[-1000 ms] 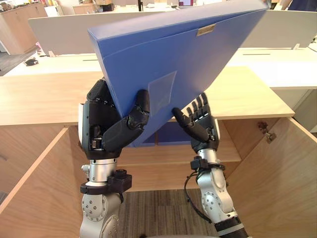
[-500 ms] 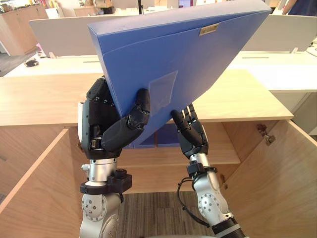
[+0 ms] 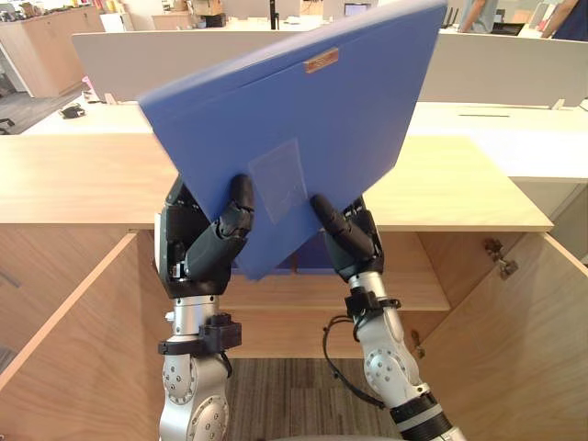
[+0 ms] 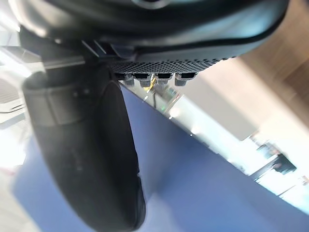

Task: Walk over to the cabinet, pick up the folder, carry it to the office cabinet, place the folder inside the office cabinet, then close the office cabinet door

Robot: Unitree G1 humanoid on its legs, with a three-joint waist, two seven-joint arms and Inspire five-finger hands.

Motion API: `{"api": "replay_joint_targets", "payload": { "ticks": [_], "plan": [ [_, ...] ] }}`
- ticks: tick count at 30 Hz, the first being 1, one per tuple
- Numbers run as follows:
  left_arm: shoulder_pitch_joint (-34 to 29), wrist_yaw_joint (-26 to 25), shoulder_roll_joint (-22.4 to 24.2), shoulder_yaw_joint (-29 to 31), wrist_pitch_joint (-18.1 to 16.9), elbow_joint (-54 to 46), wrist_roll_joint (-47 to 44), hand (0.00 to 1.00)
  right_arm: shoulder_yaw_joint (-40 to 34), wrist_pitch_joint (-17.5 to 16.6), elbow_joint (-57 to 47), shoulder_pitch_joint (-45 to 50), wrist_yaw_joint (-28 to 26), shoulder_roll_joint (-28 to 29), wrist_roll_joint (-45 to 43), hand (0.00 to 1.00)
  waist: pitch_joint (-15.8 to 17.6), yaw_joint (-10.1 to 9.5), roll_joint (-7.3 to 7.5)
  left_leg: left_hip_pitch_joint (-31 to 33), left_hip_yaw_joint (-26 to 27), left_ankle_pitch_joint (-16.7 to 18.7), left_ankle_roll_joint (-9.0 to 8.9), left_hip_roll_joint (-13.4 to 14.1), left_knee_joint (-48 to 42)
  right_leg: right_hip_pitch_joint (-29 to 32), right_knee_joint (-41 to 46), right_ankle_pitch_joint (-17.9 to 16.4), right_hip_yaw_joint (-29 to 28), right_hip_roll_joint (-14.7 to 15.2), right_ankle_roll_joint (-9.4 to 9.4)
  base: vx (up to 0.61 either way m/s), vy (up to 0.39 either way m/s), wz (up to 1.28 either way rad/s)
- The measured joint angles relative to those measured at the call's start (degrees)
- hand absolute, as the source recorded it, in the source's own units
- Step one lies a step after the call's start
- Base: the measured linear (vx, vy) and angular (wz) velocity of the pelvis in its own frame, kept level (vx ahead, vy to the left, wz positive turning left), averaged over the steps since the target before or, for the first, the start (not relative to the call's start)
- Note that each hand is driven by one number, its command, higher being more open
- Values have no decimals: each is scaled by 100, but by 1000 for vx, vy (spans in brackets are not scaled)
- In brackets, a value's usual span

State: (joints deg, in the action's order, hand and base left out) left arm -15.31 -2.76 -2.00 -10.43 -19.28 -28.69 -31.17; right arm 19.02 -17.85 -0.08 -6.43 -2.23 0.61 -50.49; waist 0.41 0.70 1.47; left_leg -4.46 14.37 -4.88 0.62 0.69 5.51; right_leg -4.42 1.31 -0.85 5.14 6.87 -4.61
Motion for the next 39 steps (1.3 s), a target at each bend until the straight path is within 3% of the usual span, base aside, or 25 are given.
{"api": "replay_joint_targets", "payload": {
  "ticks": [9,16,17,22,27,34,39],
  "plan": [
    [-172,97,307,248,-64,569,-851,0,-153,-119,-202,-220,2,103,3,0,0,-89,1,11,-35,-7,-8,5,1,-5,4,-3,51,-2,-2,-1,1,1],
    [-334,247,329,244,128,901,-964,0,-73,-104,-323,-296,-109,141,72,0,3,-136,6,64,-122,-31,-8,3,1,-1,-1,-3,141,2,-3,-2,6,6],
    [-377,309,324,228,141,901,-948,100,-113,-104,-323,-355,-108,152,118,0,3,-135,6,69,-130,-34,-7,3,1,1,-1,-3,145,3,-3,-3,10,3],
    [-431,372,322,285,152,901,-824,100,-295,-100,-349,-419,-97,159,485,0,6,-141,10,79,-142,-36,-4,4,1,2,-2,-5,161,3,-3,0,0,0],
    [-487,223,344,870,145,990,-232,100,-620,-95,-492,-376,-96,141,914,0,14,-135,21,124,-197,-37,-6,7,1,7,-27,-7,195,4,-7,2,2,4],
    [-821,96,399,2192,250,2334,188,100,-1446,-92,-1218,-122,-87,37,1756,0,51,-139,79,223,-277,-38,-8,4,1,43,-60,-15,293,20,-18,11,2,6],
    [-978,64,398,2679,393,3222,246,100,-1871,-92,-1287,56,-17,-158,2338,0,115,-143,96,257,-277,-15,-42,4,2,86,-45,-45,308,24,-17,0,0,0]
  ]
}}
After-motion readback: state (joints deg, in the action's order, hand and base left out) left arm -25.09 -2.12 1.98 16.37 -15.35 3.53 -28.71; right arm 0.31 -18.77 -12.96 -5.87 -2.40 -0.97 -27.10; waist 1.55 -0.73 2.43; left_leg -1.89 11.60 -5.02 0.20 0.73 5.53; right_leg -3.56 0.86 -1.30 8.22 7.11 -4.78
